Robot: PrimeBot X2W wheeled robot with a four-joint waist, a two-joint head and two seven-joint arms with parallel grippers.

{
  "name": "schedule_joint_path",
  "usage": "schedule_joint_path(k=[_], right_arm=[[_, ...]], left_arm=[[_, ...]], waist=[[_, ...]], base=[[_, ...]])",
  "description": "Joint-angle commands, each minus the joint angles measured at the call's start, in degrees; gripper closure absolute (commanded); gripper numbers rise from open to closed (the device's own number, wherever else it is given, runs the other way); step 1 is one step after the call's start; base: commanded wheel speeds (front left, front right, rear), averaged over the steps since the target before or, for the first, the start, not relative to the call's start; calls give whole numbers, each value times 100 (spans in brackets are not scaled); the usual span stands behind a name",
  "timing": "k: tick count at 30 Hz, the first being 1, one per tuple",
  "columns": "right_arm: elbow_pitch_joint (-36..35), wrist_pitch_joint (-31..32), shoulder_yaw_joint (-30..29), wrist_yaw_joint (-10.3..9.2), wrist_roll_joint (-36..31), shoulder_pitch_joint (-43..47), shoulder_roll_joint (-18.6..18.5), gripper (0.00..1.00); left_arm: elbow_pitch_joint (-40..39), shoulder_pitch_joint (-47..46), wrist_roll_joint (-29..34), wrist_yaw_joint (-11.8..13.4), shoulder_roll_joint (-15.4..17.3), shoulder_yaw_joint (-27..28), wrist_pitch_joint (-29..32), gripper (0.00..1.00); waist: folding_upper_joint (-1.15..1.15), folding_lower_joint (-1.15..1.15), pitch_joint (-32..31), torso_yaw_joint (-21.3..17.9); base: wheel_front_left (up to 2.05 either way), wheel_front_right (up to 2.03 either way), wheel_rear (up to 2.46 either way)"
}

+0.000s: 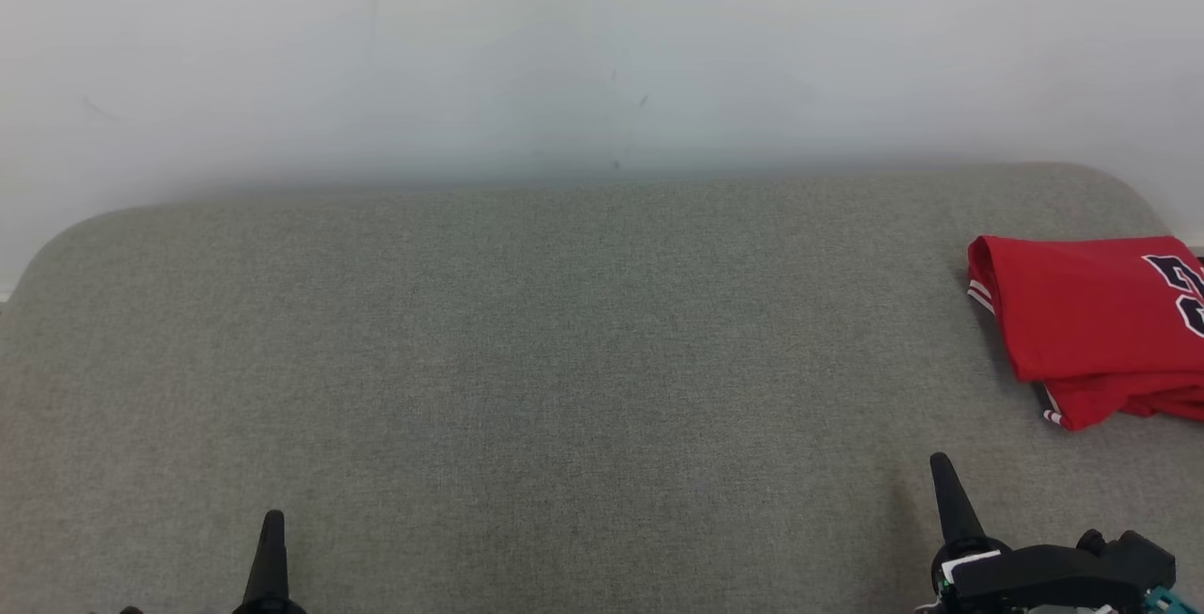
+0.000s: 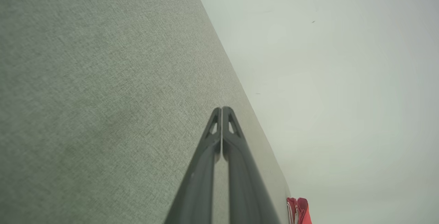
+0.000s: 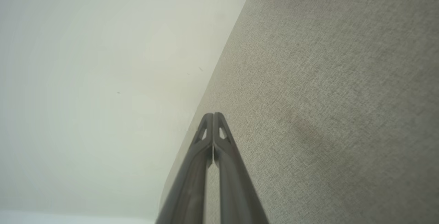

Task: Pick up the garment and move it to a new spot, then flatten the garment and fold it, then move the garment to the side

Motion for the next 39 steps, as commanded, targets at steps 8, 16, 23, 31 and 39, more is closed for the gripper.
schedule_joint_path(k=[8,16,23,31,39], right_arm=[[-103,151,-14,-7,624,-155,-1,100],[-133,252,-19,-8,1064,-204,-1,100],[-163,339,-24,-9,1422,-233,-1,100],[-187,432,-29,-9,1805,-277,0,100],[-208,509,-33,-10,2132,-304,1,100]], left_arm=[[-37,-191,-567,-54,23,54,148,100],[-31,-261,-966,-91,24,79,254,100],[-27,-309,-1288,-107,26,100,338,100],[-21,-374,-1635,-145,27,121,433,100],[-16,-416,-1919,-154,28,140,515,100]], waist=[[0,-1,11,22],[0,-1,20,40],[0,-1,28,57],[0,-1,37,75],[0,-1,45,92]], base=[[0,0,0],[0,0,0],[0,0,0],[0,0,0],[0,0,0]])
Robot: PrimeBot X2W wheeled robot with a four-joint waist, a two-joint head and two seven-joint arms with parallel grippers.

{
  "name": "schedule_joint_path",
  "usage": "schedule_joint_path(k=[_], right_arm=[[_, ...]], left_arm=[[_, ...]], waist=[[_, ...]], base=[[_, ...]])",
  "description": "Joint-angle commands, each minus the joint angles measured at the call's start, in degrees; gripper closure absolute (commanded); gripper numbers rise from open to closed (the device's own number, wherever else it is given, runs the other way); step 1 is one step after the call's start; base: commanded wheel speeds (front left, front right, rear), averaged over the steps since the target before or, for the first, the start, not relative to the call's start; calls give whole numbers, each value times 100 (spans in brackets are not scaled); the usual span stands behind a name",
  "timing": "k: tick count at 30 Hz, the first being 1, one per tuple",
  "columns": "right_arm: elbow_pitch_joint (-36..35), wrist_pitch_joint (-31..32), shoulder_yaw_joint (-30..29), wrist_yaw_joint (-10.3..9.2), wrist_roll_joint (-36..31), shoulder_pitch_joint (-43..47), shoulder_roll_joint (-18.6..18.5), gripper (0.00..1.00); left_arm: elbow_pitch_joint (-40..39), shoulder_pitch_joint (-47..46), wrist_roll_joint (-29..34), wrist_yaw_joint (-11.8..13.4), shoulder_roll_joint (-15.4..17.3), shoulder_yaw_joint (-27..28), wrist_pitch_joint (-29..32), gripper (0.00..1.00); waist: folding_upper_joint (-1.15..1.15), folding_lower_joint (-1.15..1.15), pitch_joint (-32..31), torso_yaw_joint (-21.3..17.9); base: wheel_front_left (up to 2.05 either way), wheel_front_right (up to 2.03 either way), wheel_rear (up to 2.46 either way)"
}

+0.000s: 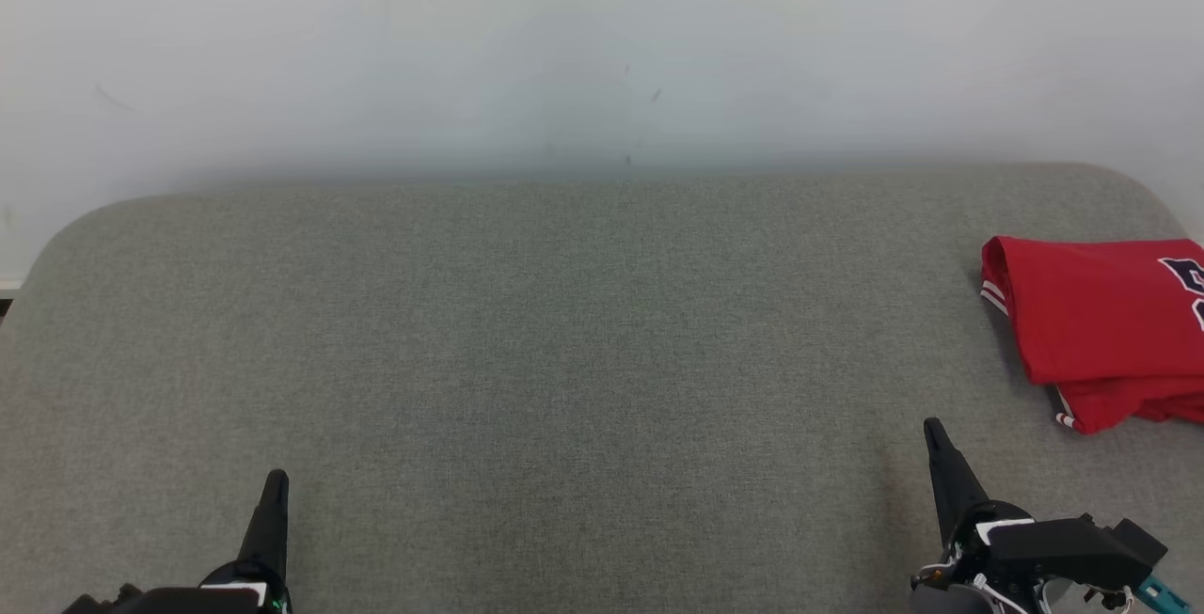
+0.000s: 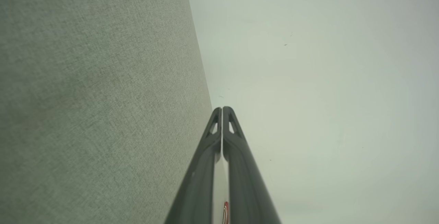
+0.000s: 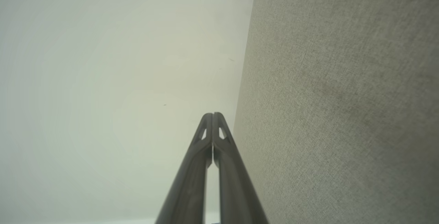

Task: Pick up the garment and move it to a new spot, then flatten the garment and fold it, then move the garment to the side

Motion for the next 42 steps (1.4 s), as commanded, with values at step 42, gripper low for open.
schedule_joint_path(k=[42], right_arm=[[-73,178,-11,-12,713,-113,4,100]], left_arm=[[-6,-172,-664,-54,23,56,173,100]], waist=[[0,0,19,39]], base=[[0,0,0]])
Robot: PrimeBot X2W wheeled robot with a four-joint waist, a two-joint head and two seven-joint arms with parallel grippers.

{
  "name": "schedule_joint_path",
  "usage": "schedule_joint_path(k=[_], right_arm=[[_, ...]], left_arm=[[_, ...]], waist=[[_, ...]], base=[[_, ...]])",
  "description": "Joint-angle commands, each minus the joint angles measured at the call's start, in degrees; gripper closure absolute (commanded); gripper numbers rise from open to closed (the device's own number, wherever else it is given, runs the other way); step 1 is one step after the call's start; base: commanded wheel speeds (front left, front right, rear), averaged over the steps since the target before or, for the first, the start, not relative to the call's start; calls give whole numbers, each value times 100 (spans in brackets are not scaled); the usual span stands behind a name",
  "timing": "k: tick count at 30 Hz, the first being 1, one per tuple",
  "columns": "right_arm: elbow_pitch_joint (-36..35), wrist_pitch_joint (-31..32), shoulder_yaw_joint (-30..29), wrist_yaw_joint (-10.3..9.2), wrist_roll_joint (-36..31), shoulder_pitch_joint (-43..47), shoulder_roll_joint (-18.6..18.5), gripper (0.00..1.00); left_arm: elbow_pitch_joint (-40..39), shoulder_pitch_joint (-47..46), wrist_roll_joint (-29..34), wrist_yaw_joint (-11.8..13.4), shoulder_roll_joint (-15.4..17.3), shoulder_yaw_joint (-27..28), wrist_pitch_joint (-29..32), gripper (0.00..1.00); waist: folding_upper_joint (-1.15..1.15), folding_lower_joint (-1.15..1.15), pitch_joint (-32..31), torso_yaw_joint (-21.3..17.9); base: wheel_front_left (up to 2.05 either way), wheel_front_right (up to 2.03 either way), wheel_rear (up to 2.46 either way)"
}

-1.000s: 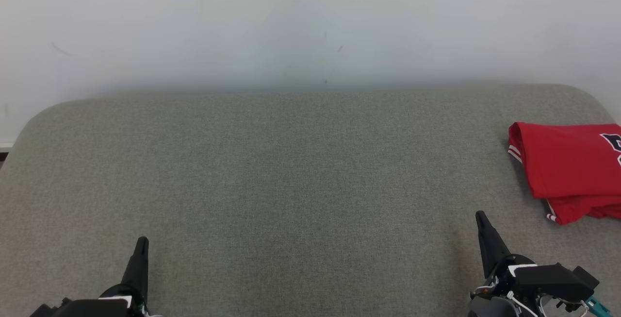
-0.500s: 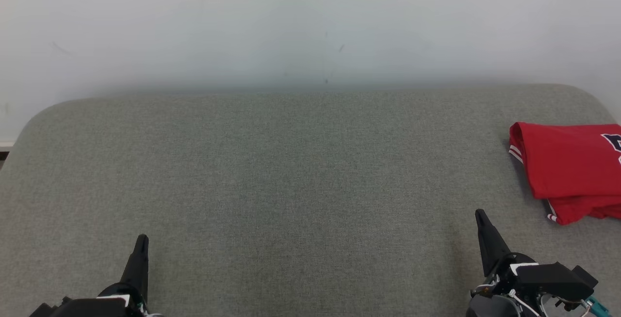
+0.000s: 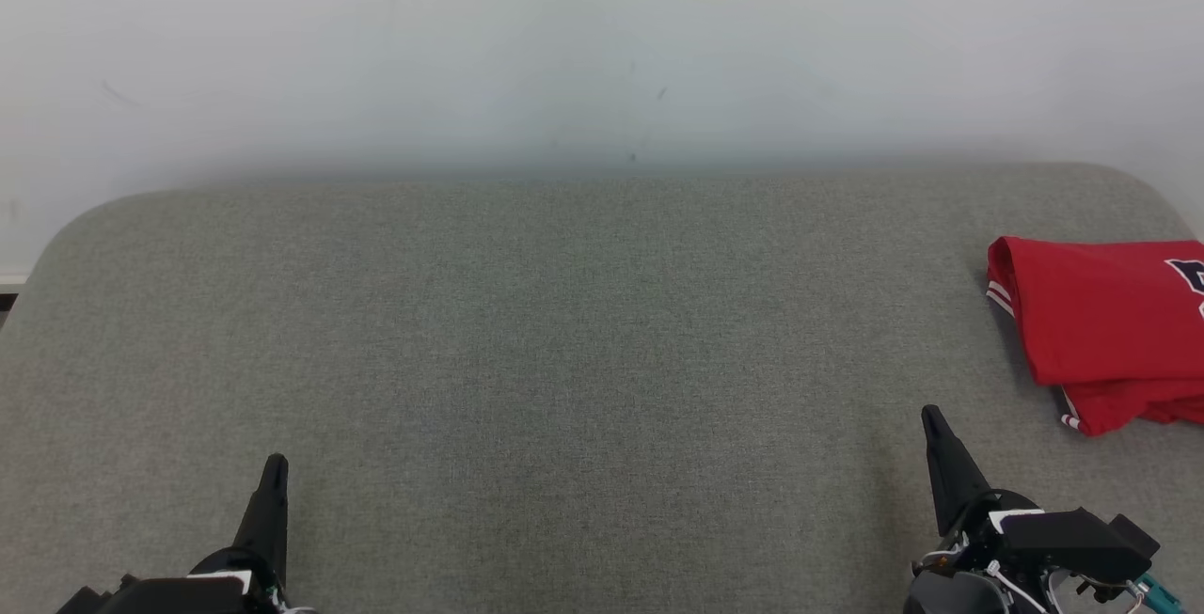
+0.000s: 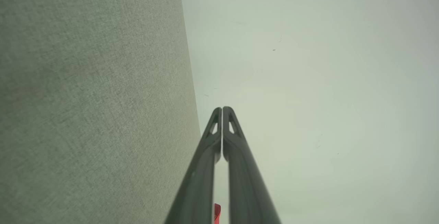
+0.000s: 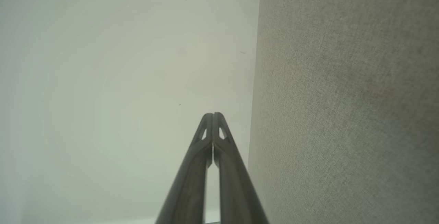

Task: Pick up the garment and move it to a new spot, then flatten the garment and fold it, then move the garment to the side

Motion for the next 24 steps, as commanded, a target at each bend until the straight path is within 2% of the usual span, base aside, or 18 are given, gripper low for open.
schedule_joint_path(k=[1,24], right_arm=[[-12,18,0,-12,7,-29,5,100],[-12,17,1,-12,8,-29,5,100]], left_arm=[[-4,-55,-28,0,19,15,0,100],[-5,-54,-28,0,19,16,0,100]], waist=[[0,0,0,0],[0,0,0,0]], base=[[0,0,0],[0,0,0]])
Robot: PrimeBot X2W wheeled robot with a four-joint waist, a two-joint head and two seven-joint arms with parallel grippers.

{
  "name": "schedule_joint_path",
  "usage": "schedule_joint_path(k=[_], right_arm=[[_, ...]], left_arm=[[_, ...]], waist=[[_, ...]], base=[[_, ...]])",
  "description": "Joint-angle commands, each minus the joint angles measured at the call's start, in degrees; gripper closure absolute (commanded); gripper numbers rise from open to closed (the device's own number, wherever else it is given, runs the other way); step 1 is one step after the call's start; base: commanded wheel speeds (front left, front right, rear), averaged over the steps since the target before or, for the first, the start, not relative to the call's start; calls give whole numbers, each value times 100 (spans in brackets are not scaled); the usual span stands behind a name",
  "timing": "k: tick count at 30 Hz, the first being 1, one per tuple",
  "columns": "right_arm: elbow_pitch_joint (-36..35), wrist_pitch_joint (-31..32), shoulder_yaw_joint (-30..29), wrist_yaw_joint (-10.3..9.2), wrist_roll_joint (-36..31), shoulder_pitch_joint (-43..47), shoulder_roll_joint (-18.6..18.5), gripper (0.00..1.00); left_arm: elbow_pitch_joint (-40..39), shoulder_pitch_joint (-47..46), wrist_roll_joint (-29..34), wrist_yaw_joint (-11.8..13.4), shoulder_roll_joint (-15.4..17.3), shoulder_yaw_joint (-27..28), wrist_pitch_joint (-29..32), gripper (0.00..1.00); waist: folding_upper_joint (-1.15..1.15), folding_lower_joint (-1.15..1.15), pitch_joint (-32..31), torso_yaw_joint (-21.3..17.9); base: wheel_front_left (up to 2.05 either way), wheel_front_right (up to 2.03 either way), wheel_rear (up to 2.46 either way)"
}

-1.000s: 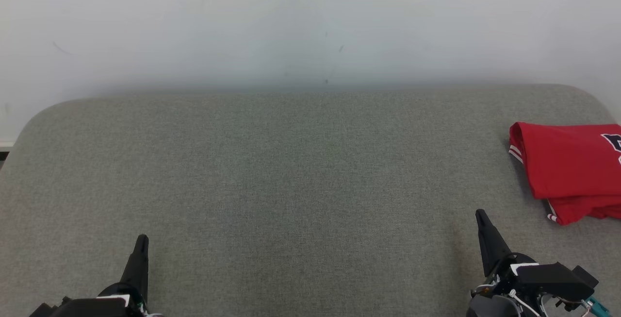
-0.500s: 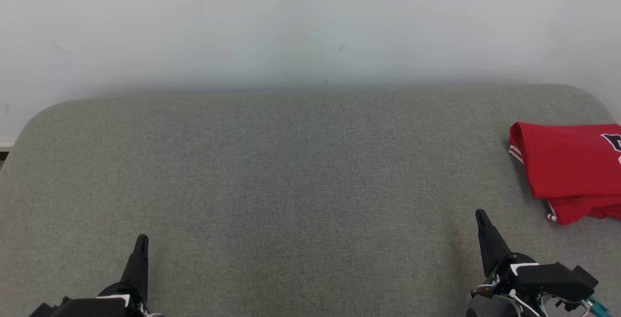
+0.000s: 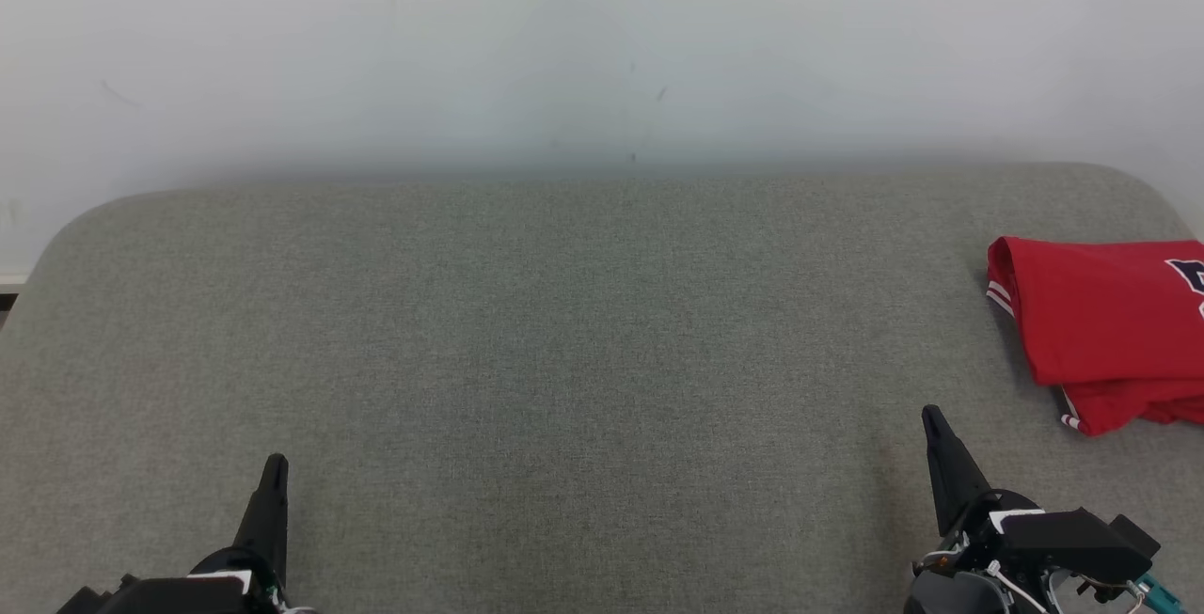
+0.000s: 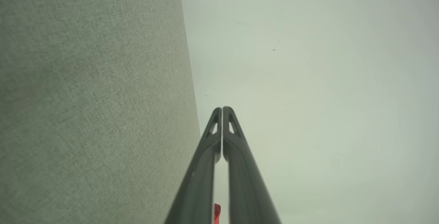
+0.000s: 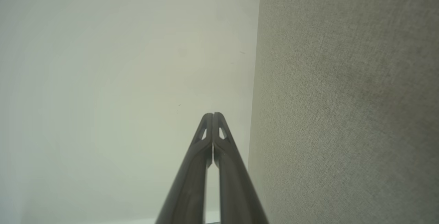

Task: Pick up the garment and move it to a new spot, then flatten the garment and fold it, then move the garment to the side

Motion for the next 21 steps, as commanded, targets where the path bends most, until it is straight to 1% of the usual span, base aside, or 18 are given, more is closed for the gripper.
schedule_joint_path(k=[1,21], right_arm=[[-12,17,1,-12,8,-29,5,100],[-12,17,1,-12,8,-29,5,100]], left_arm=[[-5,-52,-28,0,19,15,0,100],[-5,-51,-28,0,19,15,0,100]], waist=[[0,0,0,0],[0,0,0,0]], base=[[0,0,0],[0,0,0]])
